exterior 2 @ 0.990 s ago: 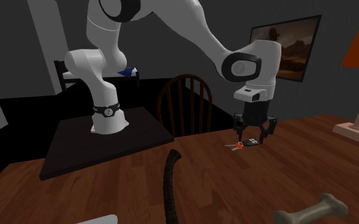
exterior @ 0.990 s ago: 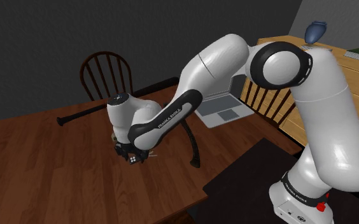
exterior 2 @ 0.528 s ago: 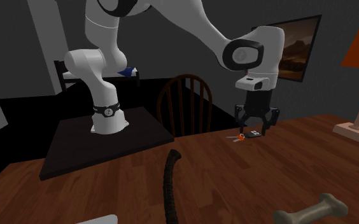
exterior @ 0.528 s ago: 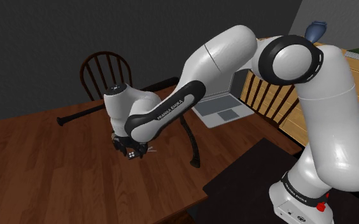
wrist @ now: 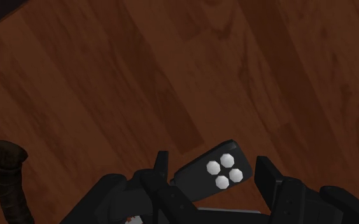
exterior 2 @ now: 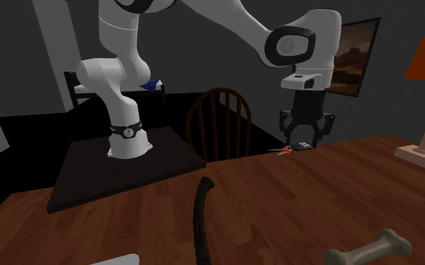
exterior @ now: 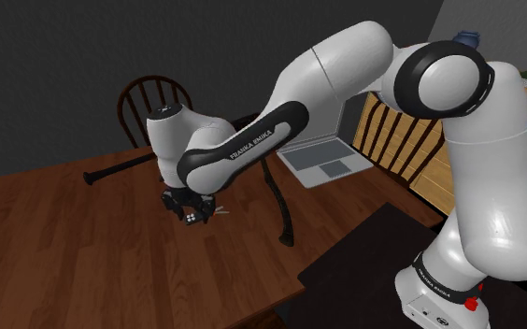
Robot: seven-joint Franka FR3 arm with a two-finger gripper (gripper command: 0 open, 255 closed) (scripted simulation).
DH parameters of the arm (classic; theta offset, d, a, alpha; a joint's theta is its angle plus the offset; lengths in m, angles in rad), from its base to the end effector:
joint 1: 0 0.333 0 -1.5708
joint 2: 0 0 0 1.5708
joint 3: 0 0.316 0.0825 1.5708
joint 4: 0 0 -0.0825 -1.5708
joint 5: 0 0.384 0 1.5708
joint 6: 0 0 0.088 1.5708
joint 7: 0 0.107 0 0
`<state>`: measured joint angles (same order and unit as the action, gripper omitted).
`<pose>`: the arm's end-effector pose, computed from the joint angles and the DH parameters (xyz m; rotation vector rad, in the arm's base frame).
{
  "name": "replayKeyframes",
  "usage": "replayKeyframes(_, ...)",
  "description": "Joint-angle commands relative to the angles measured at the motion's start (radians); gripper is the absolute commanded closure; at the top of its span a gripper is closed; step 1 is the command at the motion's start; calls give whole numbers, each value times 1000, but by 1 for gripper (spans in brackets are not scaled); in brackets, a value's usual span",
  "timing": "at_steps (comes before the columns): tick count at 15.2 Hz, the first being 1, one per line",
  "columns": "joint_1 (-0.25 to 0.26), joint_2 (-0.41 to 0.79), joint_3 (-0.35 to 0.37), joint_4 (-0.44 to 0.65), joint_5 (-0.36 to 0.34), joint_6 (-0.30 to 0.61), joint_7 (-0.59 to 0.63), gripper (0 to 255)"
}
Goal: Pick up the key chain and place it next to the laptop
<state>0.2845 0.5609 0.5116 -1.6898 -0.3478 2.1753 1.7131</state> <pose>0.5057 0.4430 0.3055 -2.8999 1.2009 -0.0383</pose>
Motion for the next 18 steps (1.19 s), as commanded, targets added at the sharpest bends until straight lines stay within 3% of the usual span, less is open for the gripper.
replayKeyframes(1, -2, -14, 6, 7, 9, -20, -4, 255)
replayKeyframes(18, -18, -107, 42, 105, 71, -200, -46, 255)
